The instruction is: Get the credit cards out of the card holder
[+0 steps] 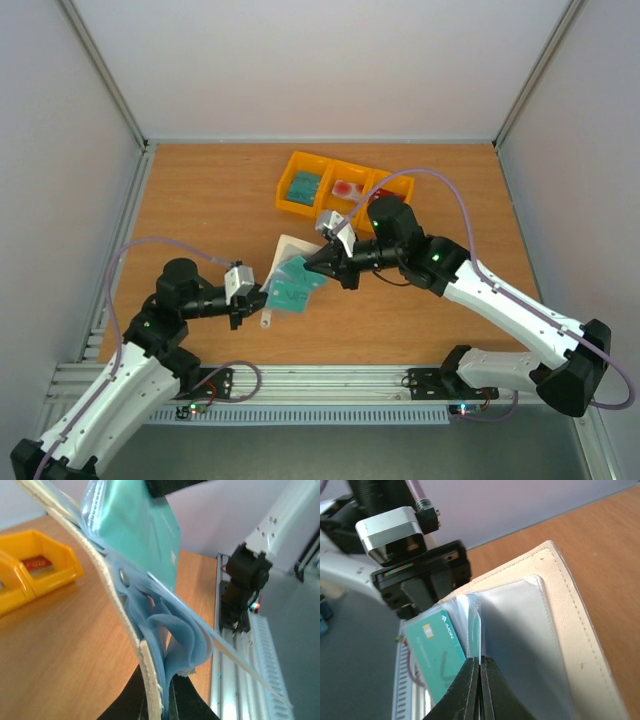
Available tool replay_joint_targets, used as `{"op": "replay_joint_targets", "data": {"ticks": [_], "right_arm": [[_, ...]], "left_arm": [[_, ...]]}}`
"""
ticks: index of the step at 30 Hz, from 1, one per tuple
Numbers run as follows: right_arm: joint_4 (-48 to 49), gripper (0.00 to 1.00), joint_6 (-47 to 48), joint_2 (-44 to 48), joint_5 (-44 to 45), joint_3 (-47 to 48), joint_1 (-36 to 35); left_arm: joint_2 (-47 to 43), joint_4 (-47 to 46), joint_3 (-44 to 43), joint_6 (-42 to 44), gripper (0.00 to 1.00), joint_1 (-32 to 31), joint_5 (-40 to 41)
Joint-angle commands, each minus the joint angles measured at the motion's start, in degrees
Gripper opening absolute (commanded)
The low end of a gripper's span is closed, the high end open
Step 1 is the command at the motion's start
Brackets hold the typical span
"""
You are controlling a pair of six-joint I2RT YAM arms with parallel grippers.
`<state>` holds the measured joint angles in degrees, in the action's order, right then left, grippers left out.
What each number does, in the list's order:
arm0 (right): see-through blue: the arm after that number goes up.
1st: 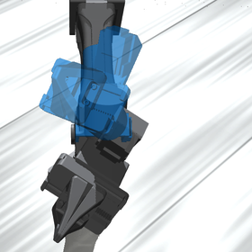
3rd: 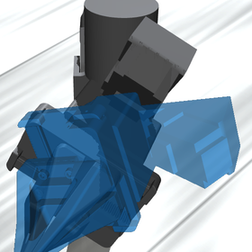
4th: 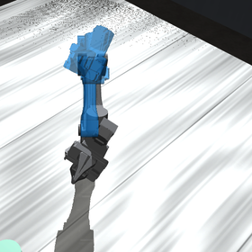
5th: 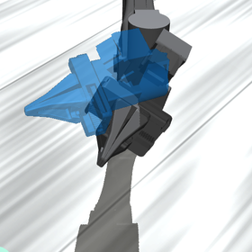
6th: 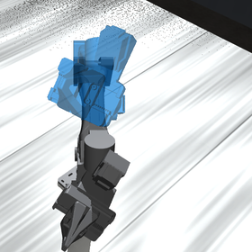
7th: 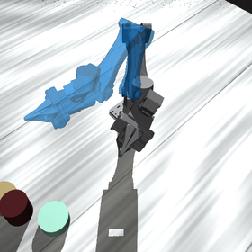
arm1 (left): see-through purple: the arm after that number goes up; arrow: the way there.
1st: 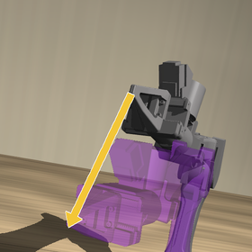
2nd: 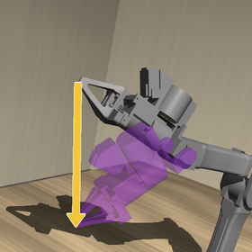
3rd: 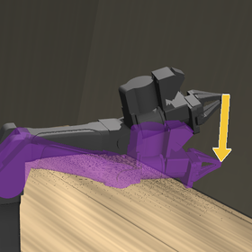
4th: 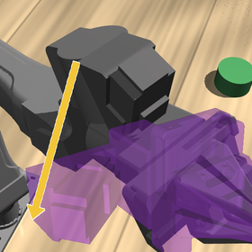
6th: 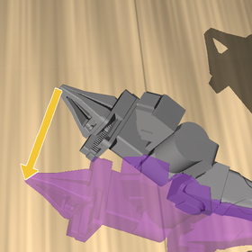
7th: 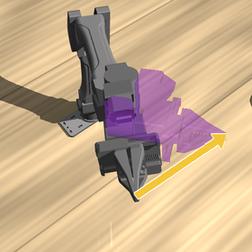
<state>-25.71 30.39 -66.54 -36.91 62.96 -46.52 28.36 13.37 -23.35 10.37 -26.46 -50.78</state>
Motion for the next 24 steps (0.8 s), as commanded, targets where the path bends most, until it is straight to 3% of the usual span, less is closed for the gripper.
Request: {"op": "replay_joint_targets", "data": {"ticks": [1, 6, 14, 19, 24], "right_arm": [[10.8, 0.05, -8.9, -1.4, 8.1, -2.3, 0.7], [18.7, 0.08, -16.0, -4.5, 1.2, -4.3, 0.6], [27.0, 0.1, -20.5, -5.9, 0.1, -10.0, -1.6], [27.1, 0.17, -20.5, -6.9, -2.4, -9.8, -1.9], [29.3, 0.17, -21.6, -7.8, -7.8, -8.0, -1.9]], "left_arm": [[2.3, -10.9, -2.1, -19.7, 0.0, -0.2, 1.5], [2.4, -10.7, -0.4, -31.0, 0.0, -0.3, 2.0], [2.4, -12.7, 0.6, -32.4, 0.0, -0.2, 4.5], [2.2, -13.7, 0.8, -32.0, 0.0, -0.2, 4.8], [2.0, -11.2, 0.7, -30.5, 0.0, -0.2, 5.0]]}}
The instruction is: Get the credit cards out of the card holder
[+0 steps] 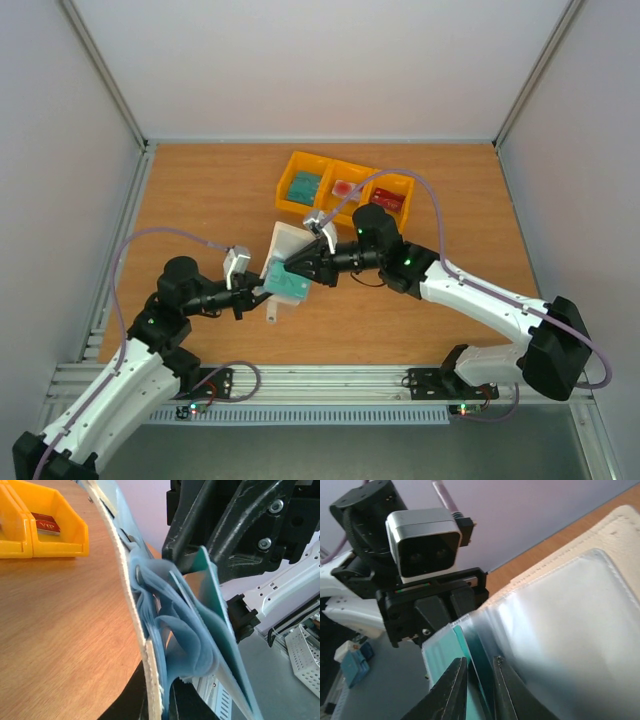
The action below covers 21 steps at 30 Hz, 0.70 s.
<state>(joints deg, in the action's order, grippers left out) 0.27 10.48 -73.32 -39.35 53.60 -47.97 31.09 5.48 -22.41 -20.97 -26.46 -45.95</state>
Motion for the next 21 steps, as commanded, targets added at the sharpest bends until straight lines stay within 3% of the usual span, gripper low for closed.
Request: {"op": "replay_joint_targets", "data": {"ticks": [1, 5, 10, 15, 21], "right_arm": [[3.5, 0.17, -1.9, -1.4, -6.7, 2.0, -0.3], [0.6, 0.1, -0.5, -1.5, -11.9, 4.0, -0.4], [-18.2, 0.05, 11.0, -1.6, -15.6, 9.4, -0.4], [-35.6, 0.14, 22.7, -4.6, -11.6, 14.9, -1.1], [-40.4, 0.26, 29.2, -8.0, -6.8, 19.1, -3.2]], "left_arm": [[-0.8, -3.2, -0.2, 0.9, 0.0, -0.2, 0.2], [-0.9, -2.5, -0.4, 1.4, 0.0, -0.2, 0.4], [-1.1, -2.1, -0.5, 2.8, 0.0, -0.2, 0.3], [-1.1, 0.0, -1.5, 7.1, 0.0, -0.2, -0.3], [-1.0, -1.1, -1.3, 8.1, 0.0, -0.2, -3.1]]}}
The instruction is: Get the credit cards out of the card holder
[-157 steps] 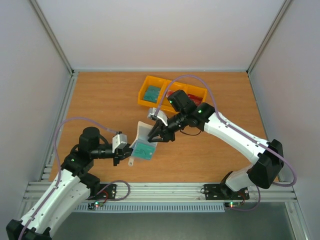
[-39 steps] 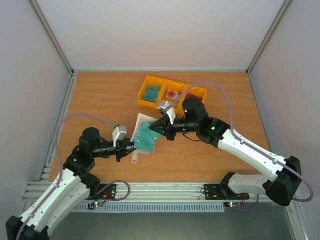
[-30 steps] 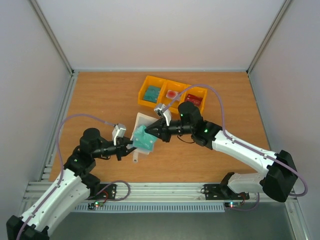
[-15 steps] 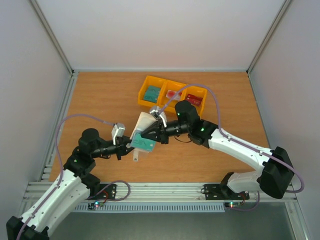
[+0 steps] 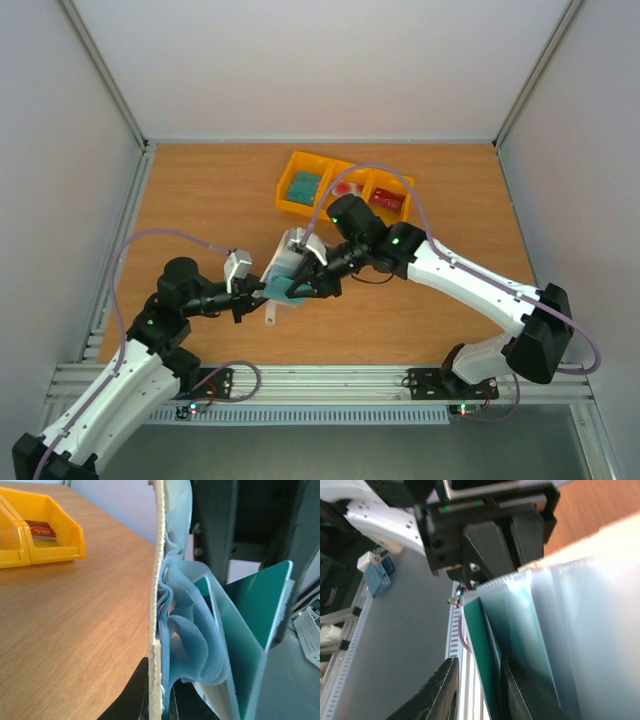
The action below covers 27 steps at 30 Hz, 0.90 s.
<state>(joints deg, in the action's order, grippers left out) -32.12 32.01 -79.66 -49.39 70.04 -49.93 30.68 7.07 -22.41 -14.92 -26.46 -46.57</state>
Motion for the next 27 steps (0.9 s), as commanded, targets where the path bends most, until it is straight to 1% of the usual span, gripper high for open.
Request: {"op": "replay_joint_targets", "data": {"ticks": [1, 4, 6, 7, 8, 9, 10, 11, 12, 17, 20, 27], "right_arm": [[-8.3, 0.29, 8.2, -1.9, 5.0, 3.0, -1.4], [-8.5, 0.34, 9.6, -1.9, 7.5, 3.5, -1.6], [-8.3, 0.36, 9.8, -2.0, 5.9, 3.9, -1.6], [-8.5, 0.35, 9.8, -2.0, 5.0, 4.3, -1.7], [-8.8, 0.3, 9.8, -2.0, 4.2, 4.9, -1.7], [-9.0, 0.21, 9.8, -1.8, 4.2, 5.3, -1.7], [-9.0, 0.1, 9.8, -1.2, 4.5, 5.5, -1.7], [-8.9, 0.05, 10.2, -0.4, 4.7, 5.5, -1.7], [-8.7, 0.02, 10.4, 0.3, 5.0, 5.4, -1.6], [-8.5, 0.01, 8.3, 2.7, 4.1, 5.7, 2.3], [-8.6, 0.02, 7.5, 3.7, 5.3, 5.6, 4.3], [-8.1, 0.1, 5.1, 4.6, 4.6, 4.6, 8.1]], "left_arm": [[-0.5, -2.7, -1.3, 2.1, 0.0, -0.2, -2.7], [-0.6, -2.3, -1.3, 2.7, 0.0, -0.2, -2.8], [-0.6, -2.3, -1.2, 2.9, 0.0, -0.2, -3.0], [-0.5, -2.4, -1.1, 2.9, 0.0, -0.2, -3.1], [-0.5, -2.2, -1.0, 3.0, 0.0, -0.2, -3.2], [-0.5, -1.9, -1.1, 3.3, 0.0, -0.2, -3.2], [-0.5, -1.3, -1.2, 3.7, 0.0, -0.2, -3.2], [-0.6, -0.8, -1.3, 4.1, 0.0, -0.2, -3.2], [-0.6, -0.2, -1.4, 5.0, 0.0, -0.2, -3.2], [-0.7, 1.9, -1.8, 7.4, 0.0, -0.3, -3.4], [-0.8, 2.3, -1.6, 7.7, 0.0, -0.5, -3.6], [-0.9, 2.6, -1.6, 8.0, 0.0, -0.6, -3.9]]}}
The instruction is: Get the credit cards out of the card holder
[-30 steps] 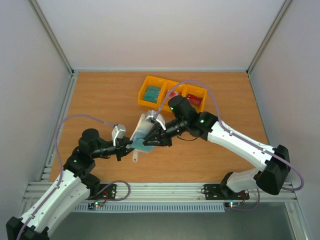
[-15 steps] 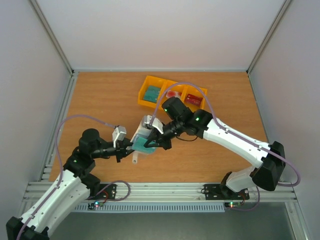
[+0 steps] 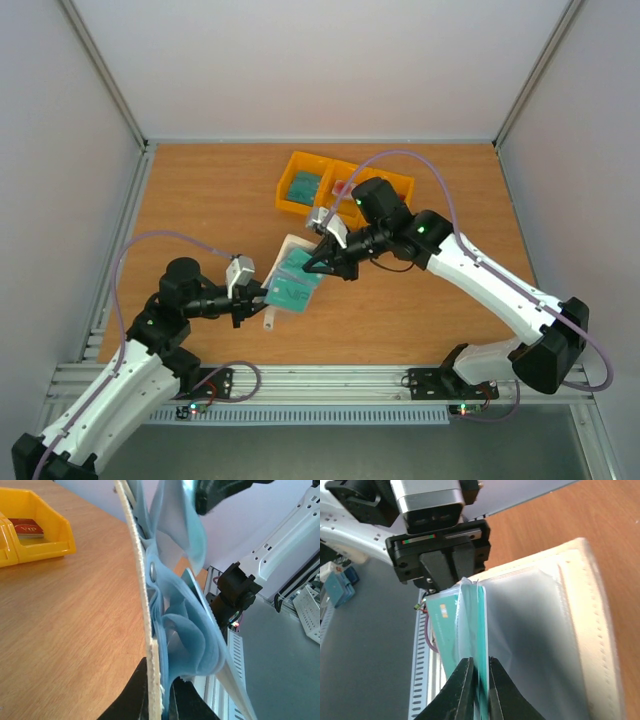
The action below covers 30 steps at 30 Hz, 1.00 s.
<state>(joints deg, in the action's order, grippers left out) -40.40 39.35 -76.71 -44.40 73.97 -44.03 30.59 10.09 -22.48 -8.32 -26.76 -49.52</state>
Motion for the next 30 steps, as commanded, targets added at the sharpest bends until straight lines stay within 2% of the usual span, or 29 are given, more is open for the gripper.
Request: {"op": "replay_joint_targets", "data": {"ticks": [1, 6, 13, 18, 30], "right_arm": [[0.6, 0.11, -2.6, 1.8, -0.8, 0.2, 2.7], [3.0, 0.11, -4.2, 2.4, -4.1, -1.6, 4.8], [3.6, 0.01, -4.5, 2.5, -6.2, -2.2, 6.1], [6.4, 0.01, -8.0, 3.2, -7.4, -4.2, 10.9], [10.5, 0.06, -11.6, 3.9, -11.0, -7.2, 14.9]], "left_arm": [[-0.8, -0.5, -1.5, 1.4, 0.0, -0.3, -1.0], [-1.0, -0.5, -1.6, 1.2, 0.0, -0.4, -1.0], [-1.1, -0.1, -1.7, 1.4, 0.0, -0.3, -0.8], [-1.0, 0.0, -1.7, 1.6, 0.0, -0.4, -1.0], [-1.1, -0.2, -1.5, 0.8, 0.0, -0.4, -1.6]]}}
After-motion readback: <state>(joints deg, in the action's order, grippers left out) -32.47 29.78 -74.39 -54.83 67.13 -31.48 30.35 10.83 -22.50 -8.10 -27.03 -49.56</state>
